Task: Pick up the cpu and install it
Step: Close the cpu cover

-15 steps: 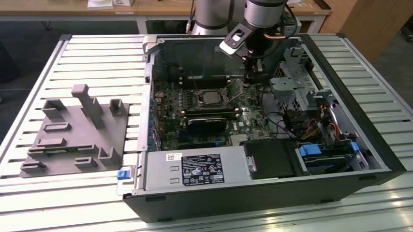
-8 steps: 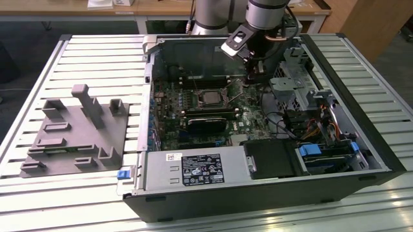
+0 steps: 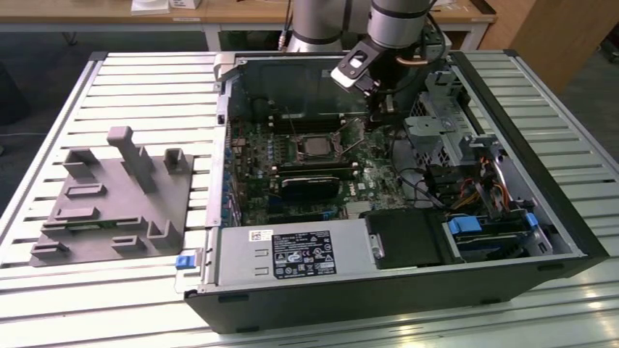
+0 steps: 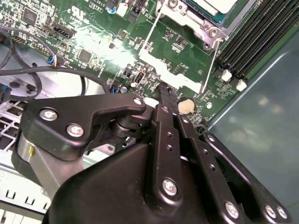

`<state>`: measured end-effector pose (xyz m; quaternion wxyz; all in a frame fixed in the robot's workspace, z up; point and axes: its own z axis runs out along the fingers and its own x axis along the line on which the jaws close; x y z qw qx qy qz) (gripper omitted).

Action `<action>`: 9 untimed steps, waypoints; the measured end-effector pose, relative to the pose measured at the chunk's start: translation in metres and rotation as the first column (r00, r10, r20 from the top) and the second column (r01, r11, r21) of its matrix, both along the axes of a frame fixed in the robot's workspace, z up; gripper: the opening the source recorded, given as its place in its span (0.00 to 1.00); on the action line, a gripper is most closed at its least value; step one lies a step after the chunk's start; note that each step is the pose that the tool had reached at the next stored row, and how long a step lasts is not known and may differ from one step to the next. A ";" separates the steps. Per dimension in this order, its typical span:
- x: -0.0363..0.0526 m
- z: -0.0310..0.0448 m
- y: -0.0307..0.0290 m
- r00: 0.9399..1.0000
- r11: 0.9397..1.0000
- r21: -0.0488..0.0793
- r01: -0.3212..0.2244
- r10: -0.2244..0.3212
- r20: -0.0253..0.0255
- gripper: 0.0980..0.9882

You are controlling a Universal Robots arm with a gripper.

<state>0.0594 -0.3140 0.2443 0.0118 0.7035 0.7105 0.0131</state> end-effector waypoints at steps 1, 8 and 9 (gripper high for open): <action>-0.0006 -0.0002 0.0000 1.000 1.000 0.000 0.000 0.000 0.000 0.01; -0.0061 -0.0004 0.0000 1.000 1.000 0.000 0.000 0.000 0.000 0.01; -0.0069 -0.0004 0.0000 1.000 1.000 0.000 0.000 0.000 0.000 0.01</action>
